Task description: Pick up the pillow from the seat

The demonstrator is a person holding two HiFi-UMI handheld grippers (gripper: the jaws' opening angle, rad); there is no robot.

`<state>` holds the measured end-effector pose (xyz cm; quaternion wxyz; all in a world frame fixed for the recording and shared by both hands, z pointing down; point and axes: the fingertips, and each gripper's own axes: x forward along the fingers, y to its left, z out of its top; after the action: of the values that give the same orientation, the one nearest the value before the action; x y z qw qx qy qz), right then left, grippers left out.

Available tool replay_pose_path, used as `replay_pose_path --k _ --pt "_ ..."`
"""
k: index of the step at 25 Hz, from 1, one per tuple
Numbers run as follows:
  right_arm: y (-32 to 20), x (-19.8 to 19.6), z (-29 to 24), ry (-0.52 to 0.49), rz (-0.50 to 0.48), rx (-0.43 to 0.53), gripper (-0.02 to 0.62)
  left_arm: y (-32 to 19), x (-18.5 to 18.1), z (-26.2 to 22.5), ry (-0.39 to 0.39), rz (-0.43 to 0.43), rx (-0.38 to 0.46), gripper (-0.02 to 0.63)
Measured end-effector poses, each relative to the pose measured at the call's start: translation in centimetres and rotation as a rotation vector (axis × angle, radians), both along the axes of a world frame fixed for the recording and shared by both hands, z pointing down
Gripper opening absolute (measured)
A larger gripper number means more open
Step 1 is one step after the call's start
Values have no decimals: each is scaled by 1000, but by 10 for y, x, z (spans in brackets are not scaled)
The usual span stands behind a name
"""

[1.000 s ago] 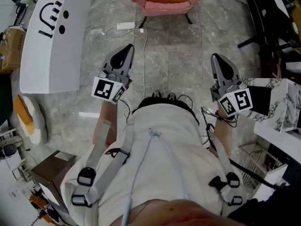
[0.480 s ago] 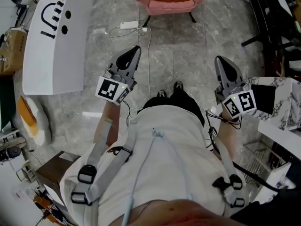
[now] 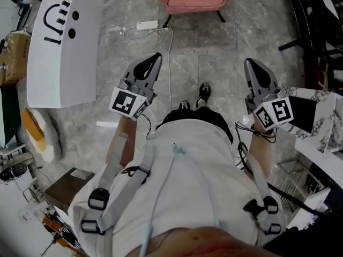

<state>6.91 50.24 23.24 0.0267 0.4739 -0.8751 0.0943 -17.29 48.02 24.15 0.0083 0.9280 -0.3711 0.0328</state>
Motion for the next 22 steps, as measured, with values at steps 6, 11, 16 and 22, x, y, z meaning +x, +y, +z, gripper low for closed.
replay_pose_path --k 6,11,16,22 --pt "-29 27 10 -3 -10 -28 15 -23 25 10 9 -6 -32 6" --pt "-57 45 11 -17 -31 -27 17 -43 45 11 11 -29 -36 8" --pt "-86 59 13 -27 -76 -26 73 -62 57 10 9 -89 -24 44" --pt "-117 72 14 -41 -129 -14 87 -76 57 10 18 -183 -20 58"
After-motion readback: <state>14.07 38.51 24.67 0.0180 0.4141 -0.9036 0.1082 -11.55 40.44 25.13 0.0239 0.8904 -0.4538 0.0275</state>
